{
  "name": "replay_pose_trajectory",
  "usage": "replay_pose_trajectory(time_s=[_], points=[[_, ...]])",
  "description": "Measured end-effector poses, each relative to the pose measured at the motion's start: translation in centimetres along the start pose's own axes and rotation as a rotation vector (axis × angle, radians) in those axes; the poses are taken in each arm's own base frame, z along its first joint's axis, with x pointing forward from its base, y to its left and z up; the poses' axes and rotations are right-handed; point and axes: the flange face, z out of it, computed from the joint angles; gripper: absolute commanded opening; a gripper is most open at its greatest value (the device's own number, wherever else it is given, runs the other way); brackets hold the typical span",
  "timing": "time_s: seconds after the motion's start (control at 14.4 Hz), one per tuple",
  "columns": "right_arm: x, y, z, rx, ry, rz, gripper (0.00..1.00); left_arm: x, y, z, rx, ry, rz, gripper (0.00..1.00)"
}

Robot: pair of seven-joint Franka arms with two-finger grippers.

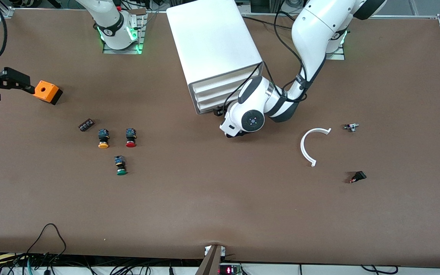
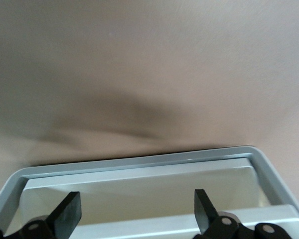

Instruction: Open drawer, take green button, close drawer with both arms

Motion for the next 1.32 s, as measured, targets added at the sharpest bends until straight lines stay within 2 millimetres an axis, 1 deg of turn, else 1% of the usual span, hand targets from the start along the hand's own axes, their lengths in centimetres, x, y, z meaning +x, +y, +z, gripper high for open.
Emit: replay_pose_trajectory(time_s=[0.14, 0.35, 0.49, 0.56, 0.63, 0.7, 0.77, 0.91, 0.97, 1.18, 1.25, 1.32], points=[[0.3, 0.8, 0.7, 0.003, -0.013, 0.013, 1.00, 0.6, -0.5, -3.5, -0.035, 0.029, -0.008, 1.00], [-0.1, 0.8, 0.5, 0.006, -0.027, 0.015, 1.00, 2.1, -2.4, -10.8, -0.016, 0.108, 0.002, 1.00], [-0.8, 0.6, 0.5, 0.019, -0.070, -0.020, 1.00, 2.7, -3.8, -14.9, 0.030, 0.198, 0.014, 1.00], [-1.0, 0.7, 0.5, 0.023, -0.079, -0.086, 1.00, 2.7, -4.2, -16.6, 0.059, 0.254, 0.026, 1.00], [-1.3, 1.2, 0.4, 0.026, -0.081, -0.158, 1.00, 2.5, -4.6, -18.0, 0.094, 0.308, 0.047, 1.00], [-1.6, 2.1, 0.3, 0.028, -0.079, -0.200, 1.00, 2.2, -5.2, -19.4, 0.134, 0.349, 0.075, 1.00], [-1.9, 2.9, 0.3, 0.029, -0.077, -0.197, 1.00, 1.9, -6.0, -20.9, 0.169, 0.376, 0.107, 1.00], [-2.1, 3.4, 0.1, 0.024, -0.071, -0.107, 1.00, 2.0, -8.6, -24.5, 0.210, 0.408, 0.183, 1.00], [-2.0, 3.2, 0.0, 0.022, -0.070, -0.073, 1.00, 2.2, -10.5, -26.6, 0.224, 0.415, 0.223, 1.00], [-1.6, 1.9, 0.0, 0.016, -0.064, -0.058, 1.00, 2.3, -16.4, -32.9, 0.229, 0.428, 0.296, 1.00], [-1.5, 1.6, -0.1, 0.014, -0.058, -0.061, 1.00, 2.0, -18.2, -34.9, 0.233, 0.420, 0.311, 1.00], [-1.5, 1.5, -0.2, 0.011, -0.046, -0.062, 1.00, 1.3, -19.9, -36.5, 0.247, 0.389, 0.330, 1.00]])
